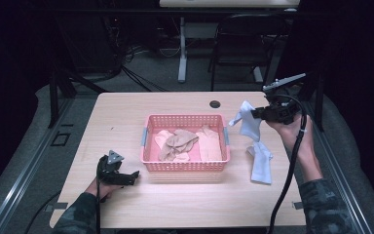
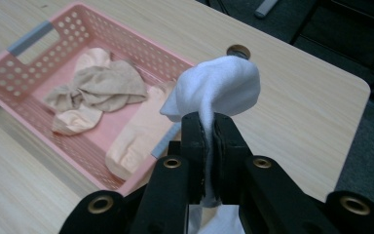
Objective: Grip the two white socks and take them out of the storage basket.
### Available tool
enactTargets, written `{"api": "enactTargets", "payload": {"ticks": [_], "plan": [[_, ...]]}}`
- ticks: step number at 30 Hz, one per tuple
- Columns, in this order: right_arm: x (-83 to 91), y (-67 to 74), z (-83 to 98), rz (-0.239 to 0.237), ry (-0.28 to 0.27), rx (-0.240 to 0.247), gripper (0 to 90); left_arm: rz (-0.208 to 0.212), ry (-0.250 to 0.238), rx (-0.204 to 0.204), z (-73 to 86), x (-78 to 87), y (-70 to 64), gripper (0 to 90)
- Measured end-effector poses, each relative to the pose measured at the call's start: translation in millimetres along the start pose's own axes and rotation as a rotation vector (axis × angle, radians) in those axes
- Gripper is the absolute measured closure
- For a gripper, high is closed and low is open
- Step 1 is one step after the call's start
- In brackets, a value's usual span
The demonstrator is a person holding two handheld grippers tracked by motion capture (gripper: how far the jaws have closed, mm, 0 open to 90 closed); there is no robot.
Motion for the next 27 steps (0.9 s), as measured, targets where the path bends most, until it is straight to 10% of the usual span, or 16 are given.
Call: {"api": "enactTargets", "payload": {"ticks": [27], "plan": [[-82.9,-19.6,86.8,0.02,0.171,-0.118,84.5,0.002,0.001,0.0,0.0,0.1,-0.1,0.6]]}}
Point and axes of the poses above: each handheld gripper's, and its own axes: x roughly backward along the jaws, z roughly out of its underside, y roughly to its left, the point moved 6 cm from there along -x, roughly forward along the jaws, and after that the axes turned 9 degrees about x, right-handed, at the moved point
